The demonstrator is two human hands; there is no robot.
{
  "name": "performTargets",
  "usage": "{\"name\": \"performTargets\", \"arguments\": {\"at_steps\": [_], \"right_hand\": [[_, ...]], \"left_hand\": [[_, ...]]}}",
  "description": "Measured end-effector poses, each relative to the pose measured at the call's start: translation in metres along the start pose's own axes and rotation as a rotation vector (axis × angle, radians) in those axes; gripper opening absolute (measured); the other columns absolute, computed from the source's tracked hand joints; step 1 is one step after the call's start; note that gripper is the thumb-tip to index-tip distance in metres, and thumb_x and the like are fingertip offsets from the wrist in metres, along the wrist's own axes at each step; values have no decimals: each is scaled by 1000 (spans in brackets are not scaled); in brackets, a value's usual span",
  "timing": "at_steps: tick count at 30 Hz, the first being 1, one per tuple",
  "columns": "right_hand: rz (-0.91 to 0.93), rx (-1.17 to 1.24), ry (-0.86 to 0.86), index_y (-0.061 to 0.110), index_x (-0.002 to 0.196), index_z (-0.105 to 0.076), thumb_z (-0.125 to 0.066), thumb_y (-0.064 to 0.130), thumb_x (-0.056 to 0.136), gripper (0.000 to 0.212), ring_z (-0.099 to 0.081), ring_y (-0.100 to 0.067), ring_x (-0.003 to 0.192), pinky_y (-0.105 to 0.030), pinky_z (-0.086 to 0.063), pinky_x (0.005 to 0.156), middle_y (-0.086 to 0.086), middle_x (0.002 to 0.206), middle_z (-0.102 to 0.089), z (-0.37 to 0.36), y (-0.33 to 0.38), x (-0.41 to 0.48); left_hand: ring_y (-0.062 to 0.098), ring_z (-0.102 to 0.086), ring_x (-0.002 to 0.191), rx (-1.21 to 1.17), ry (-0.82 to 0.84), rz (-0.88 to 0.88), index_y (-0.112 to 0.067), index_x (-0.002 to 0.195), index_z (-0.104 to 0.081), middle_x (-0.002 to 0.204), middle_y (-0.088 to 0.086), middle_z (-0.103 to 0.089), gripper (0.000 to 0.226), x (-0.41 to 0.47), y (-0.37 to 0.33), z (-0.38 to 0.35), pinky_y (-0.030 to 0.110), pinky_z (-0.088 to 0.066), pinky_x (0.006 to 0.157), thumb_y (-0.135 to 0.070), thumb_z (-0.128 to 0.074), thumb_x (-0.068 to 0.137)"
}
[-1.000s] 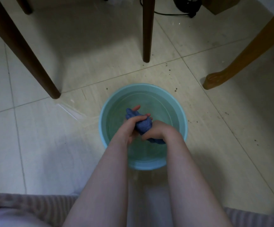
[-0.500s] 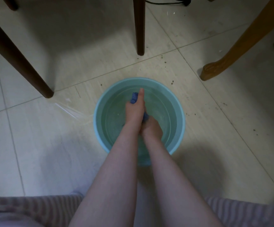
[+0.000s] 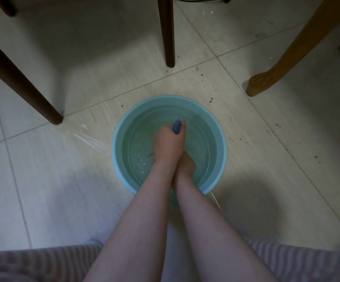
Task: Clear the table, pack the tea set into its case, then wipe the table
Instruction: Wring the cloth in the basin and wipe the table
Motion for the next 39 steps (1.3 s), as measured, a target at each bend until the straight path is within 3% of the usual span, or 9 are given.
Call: {"name": "performTargets", "arguments": {"at_steps": [4, 7, 9, 11, 15, 20, 24, 28, 39], "right_hand": [[0, 122, 119, 10, 112, -63, -35, 18, 102, 31, -62, -29, 111, -33, -47, 87, -12, 119, -65, 0, 9, 8], [103, 177, 230, 16, 78, -57, -43, 18, 94, 21, -59, -29, 80, -34, -43, 72, -18, 88, -62, 1, 27, 11], [112, 207, 243, 16, 63, -48, -48, 15, 87, 24, -53, -25, 57, -32, -44, 64, -8, 57, -57, 10, 28, 11], [126, 214, 234, 11, 71, -57, -51, 11, 84, 14, -61, -26, 60, -31, -49, 62, -8, 61, -64, 16, 28, 11], [21, 404, 88, 7, 80, -59, -57, 5, 82, 4, -68, -36, 87, -37, -53, 68, -16, 88, -70, 22, 16, 20], [-60, 442, 50, 18, 127, -52, -41, 22, 99, 30, -57, -27, 114, -28, -39, 79, -5, 125, -60, 24, 9, 12], [-116, 488, 38, 12, 112, -60, -42, 25, 97, 27, -62, -32, 106, -35, -48, 84, -11, 114, -66, 25, 9, 1], [-150, 446, 23, 13, 103, -63, -41, 23, 97, 25, -63, -31, 103, -32, -46, 77, -10, 111, -67, 25, 9, 1], [-40, 392, -55, 10, 84, -57, -36, 16, 104, 29, -62, -27, 105, -29, -39, 73, -12, 114, -66, 11, 13, -8]], "left_hand": [[13, -39, 45, -219, 27, 86, -13, 52, -40, 46, -4, -38, 56, 9, 4, 4, 28, -32, 52, -48, -48, 96], [13, -65, 87, -406, 83, 157, -24, 75, -73, 83, -7, -68, 54, 21, 7, 8, 41, -52, 87, -58, -36, 93], [15, -62, 105, -494, 67, 131, -25, 114, -67, 115, -7, -63, 41, 25, 6, 13, 47, -52, 92, -48, -40, 94], [18, -65, 105, -543, 67, 94, -28, 135, -48, 130, -5, -53, 37, 24, 2, 16, 42, -57, 83, -18, -36, 101], [25, -67, 97, -527, 191, 5, -11, 116, -63, 115, 13, -64, 26, 16, -11, 5, 26, -56, 70, -10, -50, 95], [7, -66, 93, 108, 423, -284, -18, 101, -73, 97, -2, -72, 26, 8, -32, -20, 25, -52, 88, -30, -77, 79], [11, -64, 53, -186, 258, -97, -1, 66, -66, 61, 11, -67, 40, 15, -26, 1, 23, -54, 64, -32, -65, 91], [13, -47, 39, -346, 132, 70, -12, 55, -47, 45, 5, -48, 53, 15, -16, 12, 19, -43, 44, -45, -52, 96], [13, -26, 41, -183, -75, -26, -18, 49, -27, 45, -3, -29, 56, 8, -22, 17, 29, -23, 50, -33, -43, 101]]}}
Point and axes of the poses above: each hand's wrist, its own x-axis towards the middle knuckle, its own z-axis out of the back of the hand, y = z × x, the point moved 9 cm from there along x, towards the middle knuckle
